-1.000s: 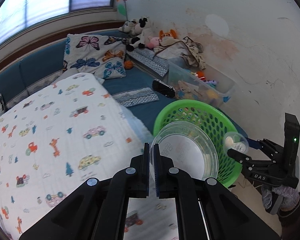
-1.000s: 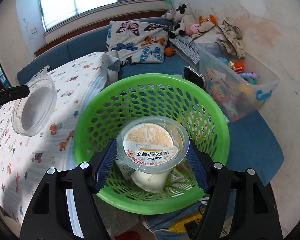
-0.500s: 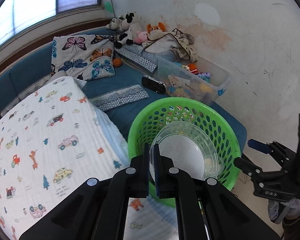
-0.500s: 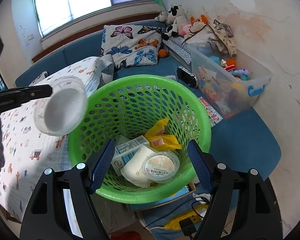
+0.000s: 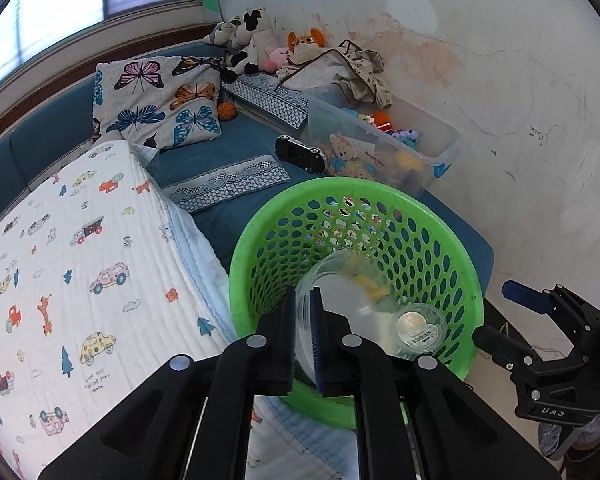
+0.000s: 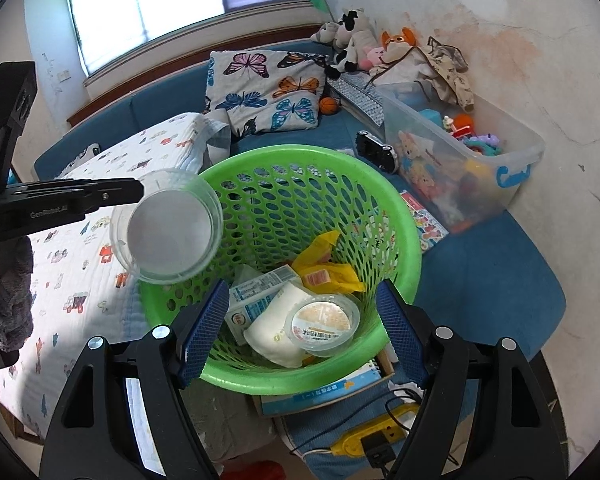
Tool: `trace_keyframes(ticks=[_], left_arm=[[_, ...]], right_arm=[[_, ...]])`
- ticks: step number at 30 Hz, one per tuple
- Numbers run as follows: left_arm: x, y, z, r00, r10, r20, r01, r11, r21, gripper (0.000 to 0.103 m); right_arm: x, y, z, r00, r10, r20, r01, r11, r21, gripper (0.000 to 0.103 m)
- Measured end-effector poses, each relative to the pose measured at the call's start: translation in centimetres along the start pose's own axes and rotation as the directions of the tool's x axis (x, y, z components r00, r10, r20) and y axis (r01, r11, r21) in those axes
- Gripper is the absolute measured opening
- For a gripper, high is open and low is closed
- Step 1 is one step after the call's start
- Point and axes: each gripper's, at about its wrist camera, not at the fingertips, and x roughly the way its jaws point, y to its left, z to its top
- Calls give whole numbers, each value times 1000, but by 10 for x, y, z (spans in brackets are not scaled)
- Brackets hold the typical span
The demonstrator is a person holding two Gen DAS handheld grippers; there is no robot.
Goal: Collect trash
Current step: 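Lower the clear lid into the green basket and open the left tool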
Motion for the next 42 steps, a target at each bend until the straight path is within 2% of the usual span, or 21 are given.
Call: trace_keyframes(ticks=[8,11,13,20,22,24,26,34,42], left_arm=[[-5,4,-5,1000,-17,10,17,1000,-19,16],[-10,8,-8,1000,-9,18,10,999,-32,27],[-15,12,-10,1000,0,29,1,999,-38,39],[-36,29,-23,997,42,62,-38,997,-72,51],[-43,35,-27,996,61,73,-55,995,-85,60],[-51,41,-33,994,73,85,-65,993,-100,62],[-58,47,-37,992,84,94,-74,991,-112,70],[-95,73,-60,976,148,161,-122,980,-159,86],[-131,93,-83,949,243,204,-209,963,-172,94]], right_arm=[[-2,5,-1,1000,8,1,-8,1000,-9,76],[-4,9,-1,1000,12,5,-11,1000,-12,76],[-6,11,-2,1000,14,9,-14,1000,-14,76],[-11,27,-3,999,44,19,-44,999,-16,78],[-13,33,-4,998,59,20,-59,998,-20,78],[-14,40,-5,997,70,23,-70,997,-23,79],[-16,48,-6,996,82,26,-81,996,-29,80],[-18,83,-13,993,121,15,-120,991,-61,82],[-24,116,-17,991,134,20,-132,987,-95,86]])
